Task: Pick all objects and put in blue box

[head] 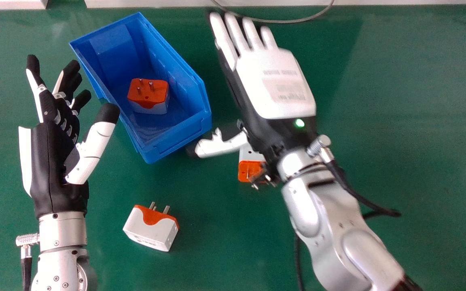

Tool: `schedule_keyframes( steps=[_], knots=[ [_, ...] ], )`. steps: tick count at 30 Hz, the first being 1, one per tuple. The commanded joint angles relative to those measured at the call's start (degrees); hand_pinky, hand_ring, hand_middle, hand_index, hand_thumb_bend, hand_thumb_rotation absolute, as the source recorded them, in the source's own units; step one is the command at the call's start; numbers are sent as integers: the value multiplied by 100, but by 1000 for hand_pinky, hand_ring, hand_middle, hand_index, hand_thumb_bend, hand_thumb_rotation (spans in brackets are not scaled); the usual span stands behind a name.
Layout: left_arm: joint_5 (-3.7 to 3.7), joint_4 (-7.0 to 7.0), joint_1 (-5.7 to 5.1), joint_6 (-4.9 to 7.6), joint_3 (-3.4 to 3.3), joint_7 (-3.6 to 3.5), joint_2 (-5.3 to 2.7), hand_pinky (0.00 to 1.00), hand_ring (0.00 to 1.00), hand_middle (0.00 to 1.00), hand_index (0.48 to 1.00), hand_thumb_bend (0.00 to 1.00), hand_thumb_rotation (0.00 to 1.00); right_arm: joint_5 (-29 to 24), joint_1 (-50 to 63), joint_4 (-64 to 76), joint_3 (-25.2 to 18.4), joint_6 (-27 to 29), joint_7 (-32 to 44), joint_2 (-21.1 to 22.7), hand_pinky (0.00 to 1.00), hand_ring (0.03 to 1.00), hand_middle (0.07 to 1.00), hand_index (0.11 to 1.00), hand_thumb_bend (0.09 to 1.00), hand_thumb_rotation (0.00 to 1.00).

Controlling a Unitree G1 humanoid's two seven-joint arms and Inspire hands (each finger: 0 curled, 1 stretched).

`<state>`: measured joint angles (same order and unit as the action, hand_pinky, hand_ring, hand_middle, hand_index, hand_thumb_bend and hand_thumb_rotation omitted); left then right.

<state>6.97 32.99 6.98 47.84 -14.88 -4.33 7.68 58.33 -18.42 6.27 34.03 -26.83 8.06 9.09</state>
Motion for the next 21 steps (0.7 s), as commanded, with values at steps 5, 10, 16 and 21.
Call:
schedule_keyframes(
  steps=[5,10,16,21],
  knots=[
    [130,-64,27,83,-16,-126,60,901,938,930,922,829,564,754,42,1005,2,-820,2176,263,1000,1000,1000,1000,1000,355],
    [135,-36,3,131,-30,-138,58,900,935,924,915,828,568,671,-104,650,-46,-784,2613,197,985,984,973,953,1000,291],
    [219,-89,-62,114,-41,-206,47,900,936,924,913,829,561,512,-424,-263,12,-697,2624,37,762,881,907,886,1000,232],
    [233,-142,-123,89,-39,-226,52,907,939,925,915,838,558,217,-583,-1097,-19,-417,2013,-181,655,777,835,845,985,184]
  ],
)
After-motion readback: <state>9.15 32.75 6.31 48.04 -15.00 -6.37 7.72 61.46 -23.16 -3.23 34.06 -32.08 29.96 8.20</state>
